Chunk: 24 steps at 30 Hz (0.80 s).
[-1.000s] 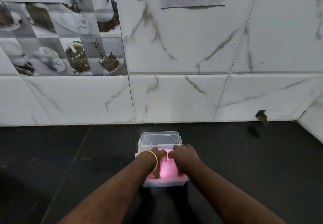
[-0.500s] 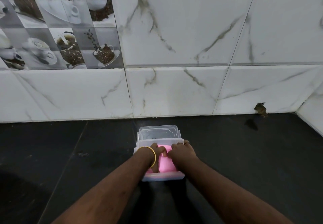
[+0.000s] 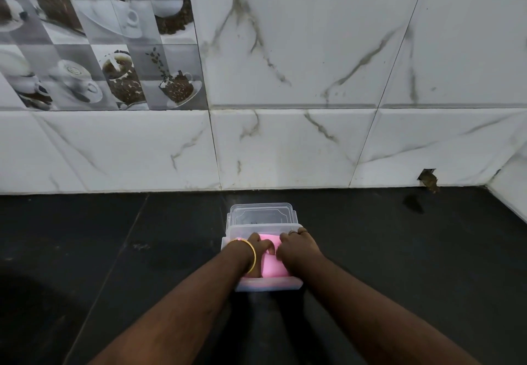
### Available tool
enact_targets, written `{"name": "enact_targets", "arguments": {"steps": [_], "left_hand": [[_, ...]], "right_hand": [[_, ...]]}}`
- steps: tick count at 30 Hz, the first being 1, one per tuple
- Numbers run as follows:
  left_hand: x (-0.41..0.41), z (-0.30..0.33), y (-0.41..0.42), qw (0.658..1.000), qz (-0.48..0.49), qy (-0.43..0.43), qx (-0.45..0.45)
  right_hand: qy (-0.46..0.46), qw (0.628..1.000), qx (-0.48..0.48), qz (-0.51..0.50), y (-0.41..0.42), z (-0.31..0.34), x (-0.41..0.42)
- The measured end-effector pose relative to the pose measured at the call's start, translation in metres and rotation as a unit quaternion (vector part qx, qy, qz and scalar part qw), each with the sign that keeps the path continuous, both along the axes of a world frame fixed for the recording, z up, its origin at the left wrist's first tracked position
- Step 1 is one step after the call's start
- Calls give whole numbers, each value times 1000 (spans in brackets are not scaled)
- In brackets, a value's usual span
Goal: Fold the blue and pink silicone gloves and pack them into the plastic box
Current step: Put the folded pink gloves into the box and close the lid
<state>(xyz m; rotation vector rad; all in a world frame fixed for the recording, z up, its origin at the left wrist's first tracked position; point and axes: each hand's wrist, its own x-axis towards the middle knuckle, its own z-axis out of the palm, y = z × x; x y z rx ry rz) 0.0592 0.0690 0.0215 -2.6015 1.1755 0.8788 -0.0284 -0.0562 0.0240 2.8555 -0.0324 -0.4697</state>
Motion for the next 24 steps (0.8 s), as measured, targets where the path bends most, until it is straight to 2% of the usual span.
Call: {"name": "enact_targets", "arguments": {"steps": [4, 8, 10, 13, 16, 24], "left_hand": [[-11, 6, 8, 998, 17, -9, -56], [-25, 15, 10, 987, 48, -75, -137], [-29, 17, 10, 980, 67, -111, -149], [-33, 15, 9, 981, 86, -120, -126], [-31, 12, 4, 984, 102, -99, -104], [-15, 7, -4, 989, 118, -28, -85]], "right_hand": [[2, 999, 39, -17, 3, 12, -6], [-73, 979, 175, -77, 4, 19, -9], [-108, 967, 208, -100, 6, 21, -5], [-99, 965, 214, -112, 12, 20, 0], [-76, 966, 216, -119, 16, 12, 2], [-87, 968, 199, -124, 13, -2, 9]]}}
